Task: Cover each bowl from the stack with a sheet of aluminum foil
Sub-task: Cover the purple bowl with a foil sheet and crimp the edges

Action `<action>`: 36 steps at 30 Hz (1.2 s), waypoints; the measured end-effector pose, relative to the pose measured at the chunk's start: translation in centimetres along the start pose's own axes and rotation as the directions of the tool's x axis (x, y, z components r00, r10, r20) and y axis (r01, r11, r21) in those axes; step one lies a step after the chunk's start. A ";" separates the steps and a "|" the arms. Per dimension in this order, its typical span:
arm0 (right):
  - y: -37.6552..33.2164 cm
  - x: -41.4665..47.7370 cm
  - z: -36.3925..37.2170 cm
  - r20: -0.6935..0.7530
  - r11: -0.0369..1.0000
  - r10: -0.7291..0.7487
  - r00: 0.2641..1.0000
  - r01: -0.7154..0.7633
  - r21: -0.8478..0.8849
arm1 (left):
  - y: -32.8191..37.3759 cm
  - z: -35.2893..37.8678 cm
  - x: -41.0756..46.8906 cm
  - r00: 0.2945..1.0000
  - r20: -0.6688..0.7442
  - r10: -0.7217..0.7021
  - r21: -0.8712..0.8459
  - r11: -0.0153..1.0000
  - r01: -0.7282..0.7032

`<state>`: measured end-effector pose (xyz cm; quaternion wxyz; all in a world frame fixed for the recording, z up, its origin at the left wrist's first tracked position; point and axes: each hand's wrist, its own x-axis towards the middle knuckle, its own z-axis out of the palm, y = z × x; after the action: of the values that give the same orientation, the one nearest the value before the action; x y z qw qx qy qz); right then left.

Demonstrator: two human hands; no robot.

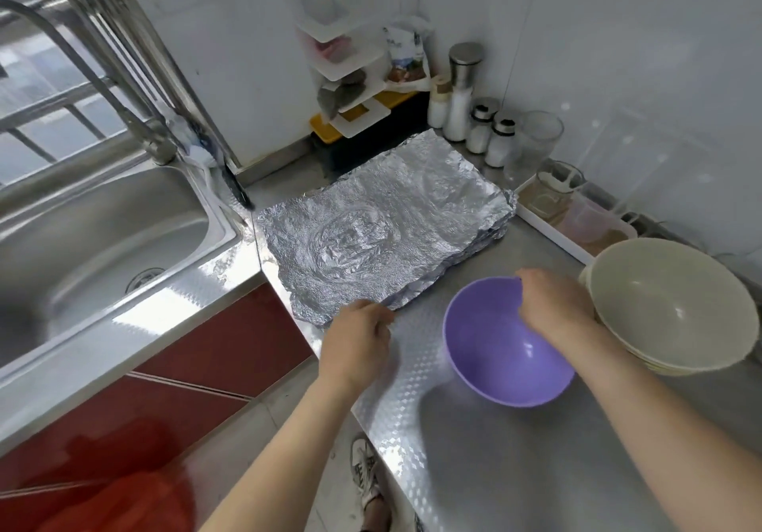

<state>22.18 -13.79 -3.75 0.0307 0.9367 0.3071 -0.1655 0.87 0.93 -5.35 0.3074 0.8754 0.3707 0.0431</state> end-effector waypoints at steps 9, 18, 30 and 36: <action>-11.2 2.3 -1.2 -0.023 0.906 -0.396 0.918 0.395 0.154 | -5.2 -0.5 4.9 0.985 0.164 -0.044 0.457 0.889 -0.036; -16.0 5.7 1.7 0.293 0.837 -0.442 0.848 0.507 -0.204 | -7.2 -2.6 6.9 0.986 0.105 0.129 0.405 0.900 -0.162; -13.7 8.2 1.3 0.234 0.696 -0.549 0.802 0.594 -0.404 | -8.3 0.6 7.5 0.957 0.284 -0.054 0.436 0.897 -0.078; -11.7 9.0 -0.6 0.071 0.711 -0.597 0.799 0.568 -0.415 | -7.9 0.0 8.1 0.973 0.223 -0.057 0.322 0.946 -0.018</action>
<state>22.30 0.87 -5.62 0.1649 0.7681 0.6153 -0.0653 1.78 10.64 -11.08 0.2014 0.9091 0.3434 -0.1226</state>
